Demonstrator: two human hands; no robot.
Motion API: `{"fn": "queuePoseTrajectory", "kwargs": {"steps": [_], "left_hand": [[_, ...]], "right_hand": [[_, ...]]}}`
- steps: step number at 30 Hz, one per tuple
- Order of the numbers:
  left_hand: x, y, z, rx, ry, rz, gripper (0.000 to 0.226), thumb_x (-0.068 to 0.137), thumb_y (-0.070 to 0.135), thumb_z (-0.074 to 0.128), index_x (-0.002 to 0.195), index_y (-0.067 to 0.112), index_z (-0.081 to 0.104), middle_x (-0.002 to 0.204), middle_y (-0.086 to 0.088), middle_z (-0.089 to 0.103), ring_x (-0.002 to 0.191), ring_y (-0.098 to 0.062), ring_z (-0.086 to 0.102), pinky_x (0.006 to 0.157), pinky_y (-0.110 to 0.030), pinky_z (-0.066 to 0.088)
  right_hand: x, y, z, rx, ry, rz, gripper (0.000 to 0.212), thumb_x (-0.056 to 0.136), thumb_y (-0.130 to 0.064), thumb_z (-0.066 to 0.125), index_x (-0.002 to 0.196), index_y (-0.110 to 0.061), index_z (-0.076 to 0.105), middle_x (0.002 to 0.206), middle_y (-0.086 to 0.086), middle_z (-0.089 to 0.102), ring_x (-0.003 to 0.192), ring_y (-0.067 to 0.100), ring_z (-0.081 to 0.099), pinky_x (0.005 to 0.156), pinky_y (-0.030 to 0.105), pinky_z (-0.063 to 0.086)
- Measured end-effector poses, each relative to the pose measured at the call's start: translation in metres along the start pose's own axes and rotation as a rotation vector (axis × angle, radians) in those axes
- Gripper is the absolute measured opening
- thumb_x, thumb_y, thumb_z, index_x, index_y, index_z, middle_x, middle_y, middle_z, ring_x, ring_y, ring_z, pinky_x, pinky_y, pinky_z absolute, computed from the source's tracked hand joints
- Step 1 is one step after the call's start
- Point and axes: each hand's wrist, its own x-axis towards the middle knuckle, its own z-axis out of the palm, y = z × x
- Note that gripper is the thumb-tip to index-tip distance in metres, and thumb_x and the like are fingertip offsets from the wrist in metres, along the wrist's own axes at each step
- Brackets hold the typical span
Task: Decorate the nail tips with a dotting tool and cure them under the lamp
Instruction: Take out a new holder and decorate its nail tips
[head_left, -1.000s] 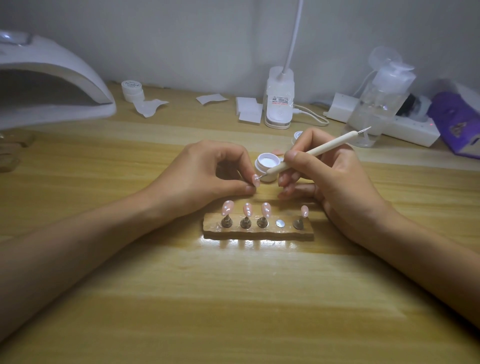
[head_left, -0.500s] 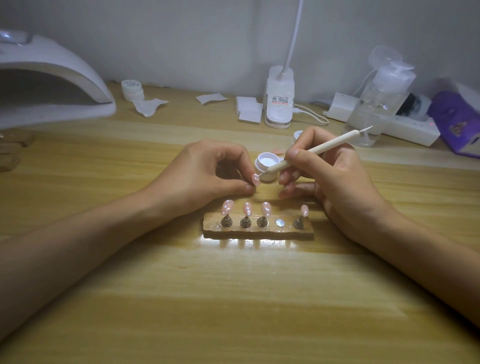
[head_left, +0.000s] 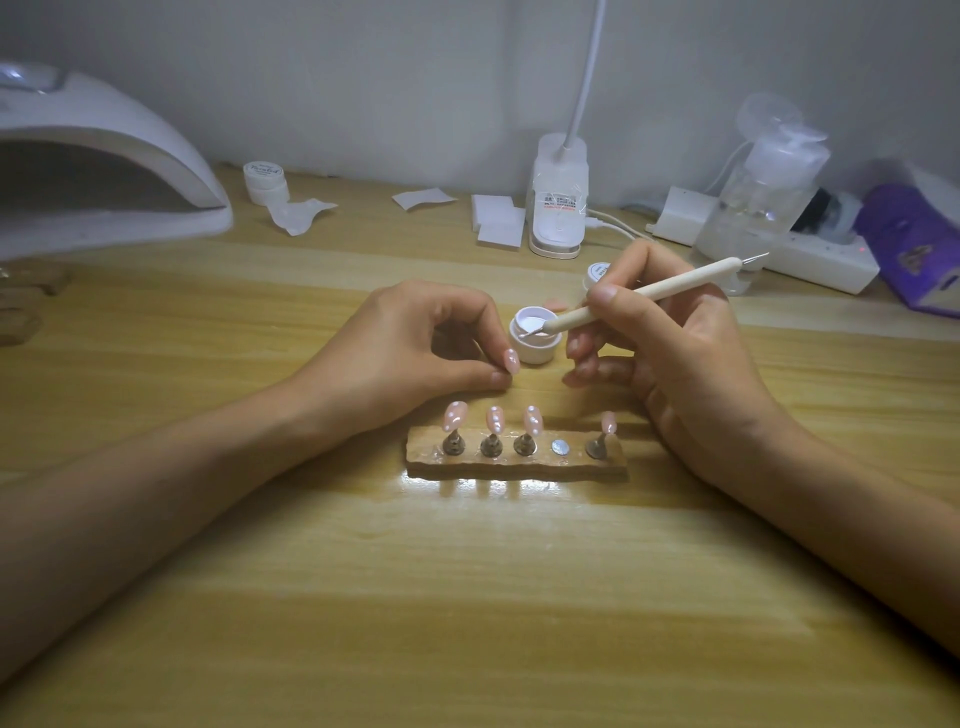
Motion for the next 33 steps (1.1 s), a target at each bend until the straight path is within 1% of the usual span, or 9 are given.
{"fn": "queuePoseTrajectory", "kwargs": {"steps": [5,11,16,19,23,25,33], "left_hand": [[-0.0003,0.0007,-0.0001,-0.010,-0.002,-0.001,0.022,0.076,0.009,0.081,0.071,0.027,0.069,0.073,0.018,0.072,0.068,0.007,0.065,0.066,-0.004,0.042],[-0.0004,0.0011,-0.0003,-0.005,0.004,-0.001,0.018,0.076,0.010,0.082,0.074,0.024,0.071,0.075,0.014,0.073,0.070,0.005,0.066,0.070,-0.007,0.045],[-0.0002,0.0006,-0.0002,-0.013,0.003,-0.003,0.018,0.075,0.010,0.082,0.074,0.024,0.071,0.074,0.014,0.073,0.069,0.006,0.065,0.067,-0.005,0.044],[0.0000,0.0000,0.0000,-0.015,0.001,-0.003,0.018,0.075,0.010,0.082,0.074,0.024,0.071,0.073,0.016,0.072,0.068,0.006,0.065,0.066,-0.004,0.043],[0.0005,-0.0009,-0.0001,-0.009,0.000,0.000,0.021,0.076,0.011,0.082,0.072,0.028,0.070,0.074,0.016,0.072,0.070,0.005,0.066,0.070,-0.009,0.047],[0.0005,-0.0009,0.0001,-0.008,-0.002,-0.001,0.022,0.075,0.010,0.082,0.072,0.028,0.069,0.074,0.016,0.072,0.070,0.005,0.066,0.070,-0.009,0.047],[0.0001,0.0002,0.0000,-0.007,0.000,-0.006,0.018,0.076,0.009,0.082,0.074,0.023,0.071,0.073,0.015,0.072,0.069,0.007,0.065,0.068,-0.006,0.044]], "right_hand": [[-0.0002,0.0001,0.0001,0.005,0.000,-0.003,0.019,0.088,-0.014,0.061,0.070,-0.019,0.055,0.068,0.005,0.066,0.061,0.013,0.063,0.053,0.027,0.054],[0.0004,0.0023,-0.0007,-0.049,-0.017,0.049,0.017,0.087,-0.013,0.062,0.072,-0.014,0.053,0.061,0.003,0.064,0.058,0.013,0.061,0.052,0.027,0.054],[0.0014,0.0039,-0.0004,-0.060,-0.026,0.062,0.018,0.084,-0.012,0.062,0.068,-0.017,0.055,0.061,0.005,0.065,0.056,0.014,0.060,0.051,0.026,0.053],[0.0017,0.0046,-0.0004,-0.064,-0.029,0.063,0.017,0.084,-0.011,0.062,0.069,-0.015,0.054,0.060,0.005,0.064,0.056,0.014,0.060,0.050,0.025,0.052],[0.0019,0.0048,-0.0006,-0.078,-0.027,0.069,0.017,0.084,-0.012,0.061,0.068,-0.017,0.055,0.060,0.005,0.064,0.055,0.015,0.059,0.050,0.025,0.052],[0.0019,0.0046,-0.0005,-0.083,-0.027,0.070,0.017,0.083,-0.012,0.062,0.068,-0.017,0.055,0.060,0.005,0.064,0.055,0.015,0.059,0.050,0.025,0.052],[0.0021,0.0044,-0.0002,-0.079,-0.032,0.075,0.019,0.083,-0.012,0.062,0.066,-0.018,0.056,0.061,0.007,0.064,0.055,0.015,0.059,0.050,0.025,0.052]]}}
